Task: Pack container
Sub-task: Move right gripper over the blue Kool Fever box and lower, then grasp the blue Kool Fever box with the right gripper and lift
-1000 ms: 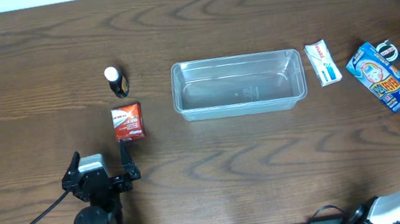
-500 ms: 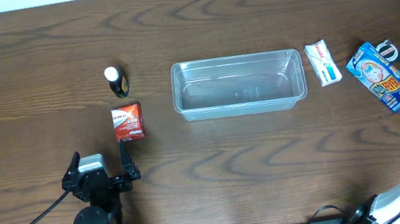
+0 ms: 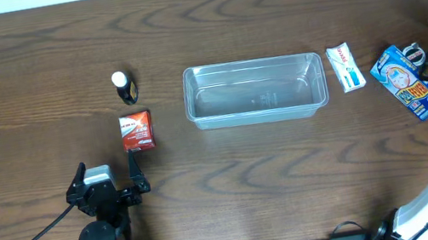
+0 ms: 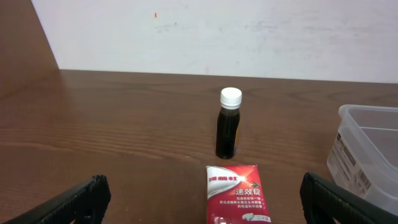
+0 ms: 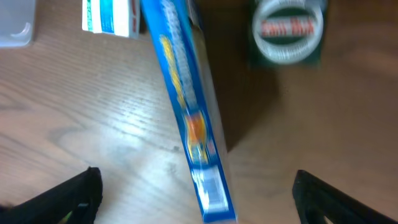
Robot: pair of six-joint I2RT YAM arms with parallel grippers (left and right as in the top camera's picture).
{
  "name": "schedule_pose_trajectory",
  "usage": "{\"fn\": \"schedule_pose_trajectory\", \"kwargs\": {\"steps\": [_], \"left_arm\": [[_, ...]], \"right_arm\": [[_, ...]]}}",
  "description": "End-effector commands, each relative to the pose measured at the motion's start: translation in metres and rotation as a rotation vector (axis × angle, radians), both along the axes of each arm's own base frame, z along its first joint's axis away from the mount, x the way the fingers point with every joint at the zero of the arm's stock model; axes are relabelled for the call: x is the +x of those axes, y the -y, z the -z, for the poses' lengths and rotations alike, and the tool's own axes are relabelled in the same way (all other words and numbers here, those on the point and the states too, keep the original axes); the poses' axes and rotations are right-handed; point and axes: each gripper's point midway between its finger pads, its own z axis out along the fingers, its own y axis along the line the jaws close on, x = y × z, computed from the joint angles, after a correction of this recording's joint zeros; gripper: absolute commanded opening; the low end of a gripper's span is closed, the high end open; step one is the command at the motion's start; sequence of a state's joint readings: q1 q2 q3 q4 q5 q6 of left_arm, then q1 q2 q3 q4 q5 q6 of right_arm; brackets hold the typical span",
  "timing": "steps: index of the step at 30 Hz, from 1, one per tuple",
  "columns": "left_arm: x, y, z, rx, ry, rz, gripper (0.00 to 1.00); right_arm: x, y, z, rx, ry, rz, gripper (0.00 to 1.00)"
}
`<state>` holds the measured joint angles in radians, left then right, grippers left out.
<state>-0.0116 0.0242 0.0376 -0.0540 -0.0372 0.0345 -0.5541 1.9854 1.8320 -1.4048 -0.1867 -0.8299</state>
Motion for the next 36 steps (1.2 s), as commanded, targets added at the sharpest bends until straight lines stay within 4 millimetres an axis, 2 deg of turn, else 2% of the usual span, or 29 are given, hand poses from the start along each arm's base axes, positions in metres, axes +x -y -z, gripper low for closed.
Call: {"fn": "schedule_pose_trajectory", "kwargs": {"steps": [1,6,12,18,24,28,32,35,36], "left_arm": [[0.000,-0.003,0.020,0.018,-0.051,-0.016,0.98],[0.000,-0.003,0.020,0.018,-0.050,-0.016,0.98],[0.000,-0.003,0.020,0.017,-0.050,-0.017,0.98],[0.000,-0.003,0.020,0.018,-0.051,-0.016,0.98],[0.000,-0.003,0.020,0.017,-0.051,-0.017,0.98],[0.000,-0.003,0.020,0.017,-0.051,-0.016,0.98],[0.000,-0.003,0.020,0.018,-0.051,-0.016,0.98],[0.000,-0.003,0.020,0.017,-0.051,-0.016,0.98],[0.000,-0.003,0.020,0.018,-0.051,-0.016,0.98]], "right_arm": [[0.018,-0.002,-0.002,-0.193,-0.022,-0.120,0.99],[0.052,-0.010,-0.006,-0.280,0.070,-0.188,0.99],[0.060,-0.030,-0.004,-0.171,0.125,-0.177,0.98],[0.041,-0.045,0.017,-0.089,0.051,-0.171,0.93],[0.011,-0.036,0.043,-0.124,-0.076,-0.159,0.92],[-0.005,-0.036,0.058,-0.103,-0.130,-0.134,0.88],[-0.012,-0.017,0.068,-0.178,-0.157,-0.105,0.87],[-0.006,0.006,0.067,-0.281,-0.147,-0.054,0.86],[-0.004,0.008,0.066,-0.290,-0.137,-0.042,0.86]]}}
